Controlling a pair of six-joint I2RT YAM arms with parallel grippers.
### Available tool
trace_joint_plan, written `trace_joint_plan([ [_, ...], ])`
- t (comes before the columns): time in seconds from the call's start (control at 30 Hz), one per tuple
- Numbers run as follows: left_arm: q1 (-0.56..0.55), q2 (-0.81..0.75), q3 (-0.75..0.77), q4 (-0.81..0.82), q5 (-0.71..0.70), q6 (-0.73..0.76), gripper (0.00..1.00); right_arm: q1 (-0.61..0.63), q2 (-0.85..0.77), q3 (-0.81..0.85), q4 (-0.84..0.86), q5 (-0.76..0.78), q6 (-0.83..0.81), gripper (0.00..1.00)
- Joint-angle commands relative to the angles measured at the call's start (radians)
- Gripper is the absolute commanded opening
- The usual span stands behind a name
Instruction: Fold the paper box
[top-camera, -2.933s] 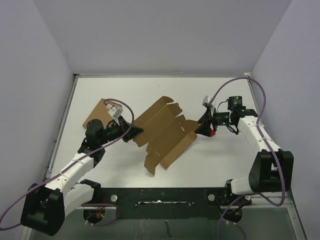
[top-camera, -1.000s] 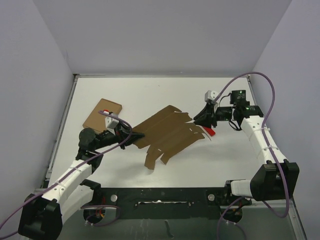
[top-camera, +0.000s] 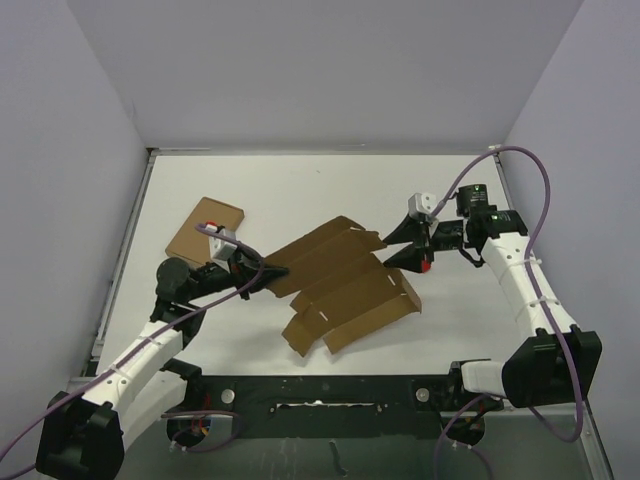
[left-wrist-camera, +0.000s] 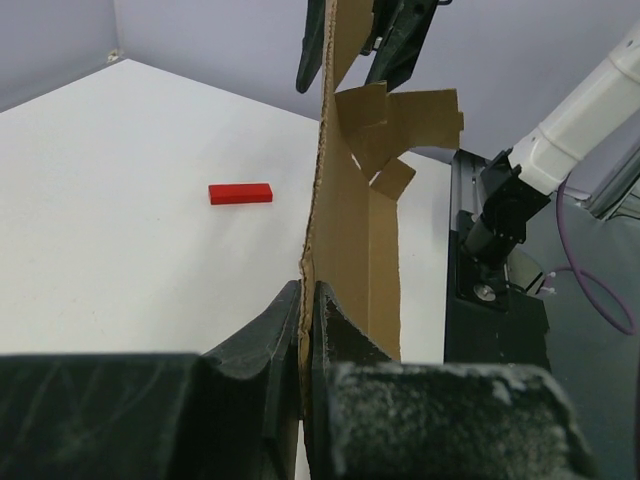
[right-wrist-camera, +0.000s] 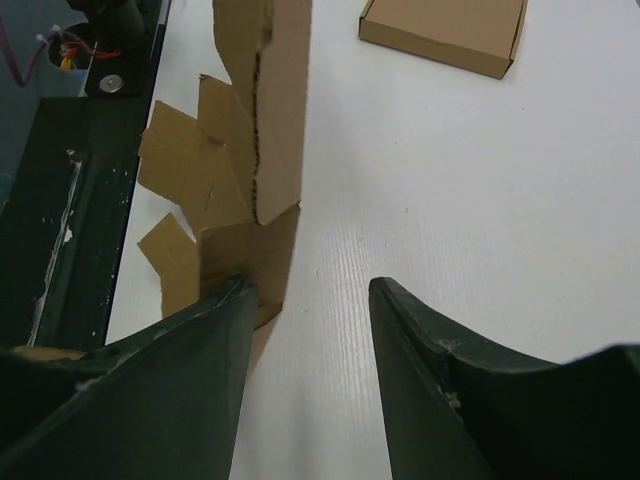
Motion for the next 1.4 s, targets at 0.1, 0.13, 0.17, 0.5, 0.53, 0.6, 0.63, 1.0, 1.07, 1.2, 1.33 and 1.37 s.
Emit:
trace_joint_plan([
  [0.1,-0.003,-0.008,0.033,-0.016,-0.031,0.041,0.00,0.002,-0.030,0.036,-0.035,-0.052,-0.031,0.51],
  [0.13,-0.002,-0.007,0.034,-0.016,-0.031,0.041,0.00,0.006,-0.029,0.035,-0.034,-0.053,-0.030,0.51],
  [0.17,-0.002,-0.007,0.032,-0.015,-0.030,0.041,0.00,0.010,-0.026,0.032,-0.029,-0.051,-0.028,0.52],
  [0.5,-0.003,0.000,0.021,0.038,-0.003,0.017,0.00,0.023,0.025,0.063,-0.047,-0.068,-0.029,0.53],
  [0.53,-0.003,-0.003,0.022,0.031,-0.006,0.022,0.00,0.014,0.023,0.080,-0.097,-0.081,-0.077,0.55],
  [0.6,-0.002,-0.008,0.025,0.011,-0.008,0.032,0.00,-0.017,0.012,0.108,-0.177,-0.089,-0.157,0.58],
  [0.63,-0.002,-0.010,0.027,0.004,-0.007,0.034,0.00,-0.040,0.005,0.121,-0.205,-0.089,-0.177,0.59],
  [1.0,-0.004,0.015,0.026,0.060,0.029,0.001,0.00,-0.090,-0.037,0.041,0.134,0.052,0.222,0.43],
  [1.07,-0.005,0.019,0.027,0.067,0.031,-0.006,0.00,-0.054,-0.033,0.016,0.185,0.095,0.253,0.33],
  [1.2,-0.007,0.013,0.026,0.066,0.030,-0.009,0.00,-0.010,-0.018,0.012,0.150,0.097,0.171,0.27],
  [1.33,-0.005,0.009,0.026,0.053,0.022,-0.004,0.00,-0.006,-0.024,0.028,0.020,0.005,0.012,0.28],
  [1.37,-0.006,0.009,0.025,0.053,0.022,-0.003,0.00,-0.005,-0.028,0.028,0.005,-0.005,-0.003,0.29],
])
